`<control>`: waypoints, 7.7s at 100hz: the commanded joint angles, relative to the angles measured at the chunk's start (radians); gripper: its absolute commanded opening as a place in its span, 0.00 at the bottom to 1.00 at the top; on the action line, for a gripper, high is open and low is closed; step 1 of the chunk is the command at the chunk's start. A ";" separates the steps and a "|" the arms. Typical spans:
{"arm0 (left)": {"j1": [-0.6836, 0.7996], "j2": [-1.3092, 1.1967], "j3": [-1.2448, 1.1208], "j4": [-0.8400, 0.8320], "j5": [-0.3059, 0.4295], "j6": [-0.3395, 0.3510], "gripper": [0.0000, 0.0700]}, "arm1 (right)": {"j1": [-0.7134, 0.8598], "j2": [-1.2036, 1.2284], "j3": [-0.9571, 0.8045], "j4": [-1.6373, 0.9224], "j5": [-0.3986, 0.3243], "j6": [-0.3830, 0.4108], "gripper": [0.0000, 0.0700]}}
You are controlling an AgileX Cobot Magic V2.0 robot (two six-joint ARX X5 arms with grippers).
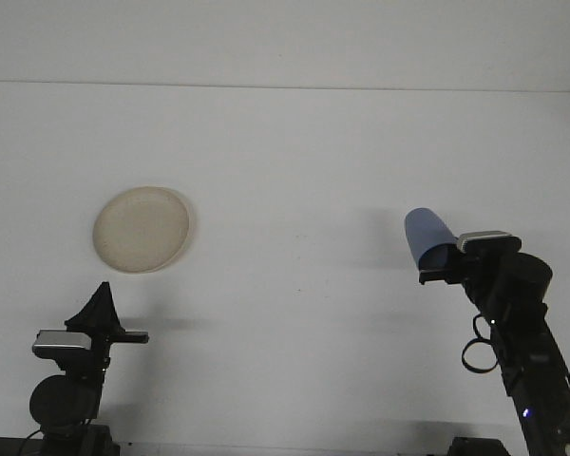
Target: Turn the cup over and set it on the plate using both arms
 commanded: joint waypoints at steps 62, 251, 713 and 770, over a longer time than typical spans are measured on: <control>0.000 -0.002 -0.020 0.013 -0.001 -0.006 0.02 | 0.588 0.292 0.679 -0.845 0.119 0.121 0.01; 0.000 -0.002 -0.020 0.013 -0.001 -0.006 0.02 | 0.848 0.917 0.938 -1.112 0.146 -0.048 0.41; -0.317 1.089 1.208 -1.137 0.167 -0.209 0.84 | 0.075 -0.342 -0.086 -0.127 0.121 0.016 0.77; -0.726 1.553 1.433 -1.089 0.167 -0.264 0.84 | 0.075 -0.341 -0.086 -0.127 0.121 0.019 0.77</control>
